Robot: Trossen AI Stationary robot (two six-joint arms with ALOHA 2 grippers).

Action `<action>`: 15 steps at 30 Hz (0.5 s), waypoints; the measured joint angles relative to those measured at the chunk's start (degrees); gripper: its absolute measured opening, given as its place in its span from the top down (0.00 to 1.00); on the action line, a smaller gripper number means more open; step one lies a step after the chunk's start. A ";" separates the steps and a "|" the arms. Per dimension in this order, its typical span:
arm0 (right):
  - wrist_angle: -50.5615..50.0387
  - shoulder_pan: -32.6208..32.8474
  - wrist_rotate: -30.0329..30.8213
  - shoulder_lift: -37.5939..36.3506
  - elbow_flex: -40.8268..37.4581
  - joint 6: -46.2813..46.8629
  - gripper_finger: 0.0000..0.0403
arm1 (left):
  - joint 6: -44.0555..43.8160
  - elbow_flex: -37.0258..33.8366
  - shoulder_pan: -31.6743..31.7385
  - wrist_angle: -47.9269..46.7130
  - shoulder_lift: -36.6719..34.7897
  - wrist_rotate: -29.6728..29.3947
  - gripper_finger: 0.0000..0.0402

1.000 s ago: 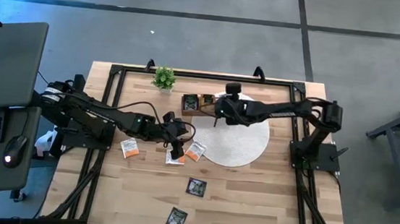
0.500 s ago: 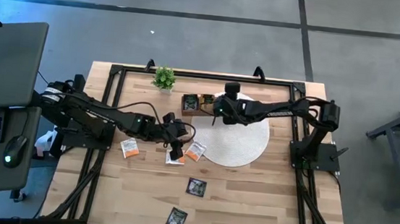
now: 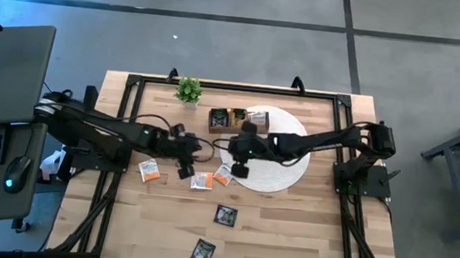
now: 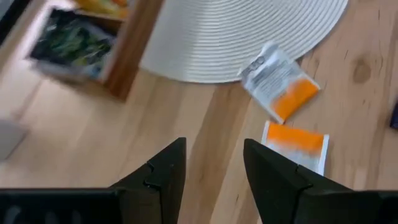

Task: Pick & Place Tea
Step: Put the white tea bag into the right section of the wooden organizer

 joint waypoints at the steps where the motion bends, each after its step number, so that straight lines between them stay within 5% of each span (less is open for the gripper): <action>1: 1.59 0.51 -1.34 0.13 -0.32 2.25 0.74 | -0.92 0.19 0.00 -2.77 -1.68 -0.26 0.61; 9: 6.10 3.12 0.32 7.44 -2.01 14.75 0.74 | -14.34 0.02 -0.02 -27.29 -14.76 -3.88 0.61; 15: 8.87 3.20 -1.23 13.64 -2.07 17.85 0.74 | -21.37 -7.00 -0.02 -27.50 -20.81 -2.96 0.61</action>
